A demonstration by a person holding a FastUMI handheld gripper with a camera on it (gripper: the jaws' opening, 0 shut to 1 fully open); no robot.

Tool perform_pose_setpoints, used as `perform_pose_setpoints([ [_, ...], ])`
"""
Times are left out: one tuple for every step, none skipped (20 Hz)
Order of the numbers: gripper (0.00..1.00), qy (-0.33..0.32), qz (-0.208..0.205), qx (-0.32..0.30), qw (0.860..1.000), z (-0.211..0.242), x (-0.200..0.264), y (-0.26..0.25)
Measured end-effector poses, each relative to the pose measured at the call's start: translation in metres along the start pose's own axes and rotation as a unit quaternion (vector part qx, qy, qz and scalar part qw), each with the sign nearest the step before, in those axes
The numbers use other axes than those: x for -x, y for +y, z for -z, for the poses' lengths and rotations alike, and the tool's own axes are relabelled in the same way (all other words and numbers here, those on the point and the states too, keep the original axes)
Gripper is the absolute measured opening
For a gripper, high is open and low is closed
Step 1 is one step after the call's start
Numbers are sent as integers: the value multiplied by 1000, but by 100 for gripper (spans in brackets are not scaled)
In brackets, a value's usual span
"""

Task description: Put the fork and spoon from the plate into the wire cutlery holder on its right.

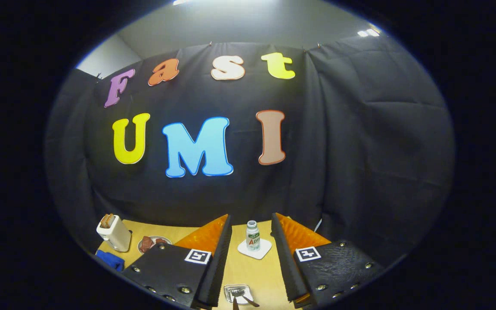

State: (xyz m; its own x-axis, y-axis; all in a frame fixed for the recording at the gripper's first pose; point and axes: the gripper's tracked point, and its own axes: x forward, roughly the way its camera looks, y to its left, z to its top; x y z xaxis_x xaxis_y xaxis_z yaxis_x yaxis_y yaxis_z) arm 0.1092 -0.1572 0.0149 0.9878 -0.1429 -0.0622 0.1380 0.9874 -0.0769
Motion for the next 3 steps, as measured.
perform_pose_setpoints([
  [57, -20, 9, 12, 1000, -9, 3, -3],
  [57, -37, 16, 19, 999, -15, 7, -5],
  [57, -48, 21, 20, 998, -19, 10, -7],
])
